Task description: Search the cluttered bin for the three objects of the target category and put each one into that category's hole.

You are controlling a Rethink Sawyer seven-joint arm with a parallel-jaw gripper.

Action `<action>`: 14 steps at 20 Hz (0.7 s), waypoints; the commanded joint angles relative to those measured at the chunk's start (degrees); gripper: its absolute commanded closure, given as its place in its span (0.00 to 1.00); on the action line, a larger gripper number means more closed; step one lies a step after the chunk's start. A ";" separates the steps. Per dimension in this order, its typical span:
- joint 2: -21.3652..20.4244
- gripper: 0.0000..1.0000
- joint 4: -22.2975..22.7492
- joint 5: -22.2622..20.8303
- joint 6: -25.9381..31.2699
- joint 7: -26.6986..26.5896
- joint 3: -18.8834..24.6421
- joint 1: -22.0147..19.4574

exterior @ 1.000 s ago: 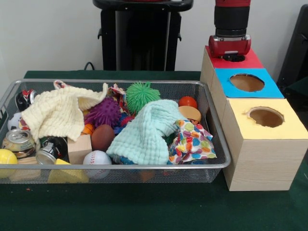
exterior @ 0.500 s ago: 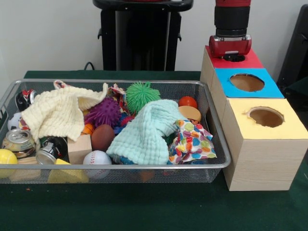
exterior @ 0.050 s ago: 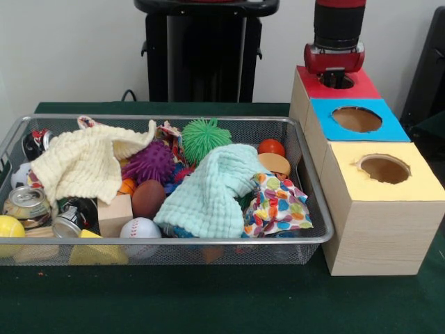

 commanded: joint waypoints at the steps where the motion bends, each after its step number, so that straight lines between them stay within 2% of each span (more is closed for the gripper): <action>1: -4.40 1.00 -7.55 4.21 11.49 11.52 -1.88 0.72; 9: -8.09 1.00 -6.94 3.55 13.10 12.81 0.24 -1.45; 14: -9.62 1.00 -8.32 3.10 16.38 11.90 -2.48 0.12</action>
